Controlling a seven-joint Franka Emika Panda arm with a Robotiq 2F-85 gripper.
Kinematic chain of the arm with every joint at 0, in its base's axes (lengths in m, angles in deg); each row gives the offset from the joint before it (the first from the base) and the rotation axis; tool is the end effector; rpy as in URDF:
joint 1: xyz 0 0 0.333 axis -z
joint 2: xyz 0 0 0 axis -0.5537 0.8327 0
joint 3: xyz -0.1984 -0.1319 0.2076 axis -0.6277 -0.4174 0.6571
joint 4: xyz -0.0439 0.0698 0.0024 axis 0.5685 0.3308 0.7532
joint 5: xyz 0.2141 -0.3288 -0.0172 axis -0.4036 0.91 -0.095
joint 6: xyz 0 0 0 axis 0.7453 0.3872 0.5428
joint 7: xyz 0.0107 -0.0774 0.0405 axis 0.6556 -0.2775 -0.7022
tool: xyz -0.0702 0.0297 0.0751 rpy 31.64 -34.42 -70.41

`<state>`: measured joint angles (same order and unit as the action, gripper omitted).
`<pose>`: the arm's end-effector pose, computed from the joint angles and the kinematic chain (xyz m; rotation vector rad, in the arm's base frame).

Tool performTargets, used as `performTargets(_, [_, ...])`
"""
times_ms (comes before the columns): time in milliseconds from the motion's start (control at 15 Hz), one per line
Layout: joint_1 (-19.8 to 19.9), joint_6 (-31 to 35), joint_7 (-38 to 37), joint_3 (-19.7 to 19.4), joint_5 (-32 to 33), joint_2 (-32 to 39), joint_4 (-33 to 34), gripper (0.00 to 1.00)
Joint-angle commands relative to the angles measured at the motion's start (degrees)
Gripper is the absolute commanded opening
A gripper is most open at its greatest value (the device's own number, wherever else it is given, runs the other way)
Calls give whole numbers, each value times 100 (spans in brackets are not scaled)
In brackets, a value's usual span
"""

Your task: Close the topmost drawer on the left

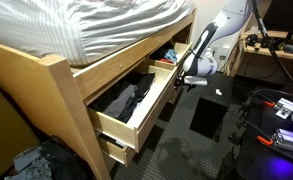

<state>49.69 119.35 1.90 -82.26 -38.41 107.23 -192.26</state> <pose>0.5358 -0.1313 -0.0281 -2.7892 1.1934 -0.2725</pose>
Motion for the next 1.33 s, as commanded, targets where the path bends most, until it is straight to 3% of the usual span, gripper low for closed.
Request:
performTargets(0, [1225, 806, 494, 1453, 616, 162, -143, 100])
performTargets(200, [2056, 1300, 603, 2371, 1549, 685, -114, 100])
performTargets(467, [2673, 1878, 366, 3035, 2841, 1315, 102, 100])
performTargets(533, [2734, 1617, 301, 3073, 3027, 1459, 421, 100])
performTargets(667, [2529, 1588, 163, 2871, 2901, 1185, 160, 100])
performTargets(1000, [2624, 1581, 181, 2885, 2956, 1284, 145, 100])
performTargets(1133, [2361, 1552, 89, 2769, 2774, 1414, 426, 100])
performTargets(1267, [2381, 1556, 29, 2975, 2858, 1775, 807, 100])
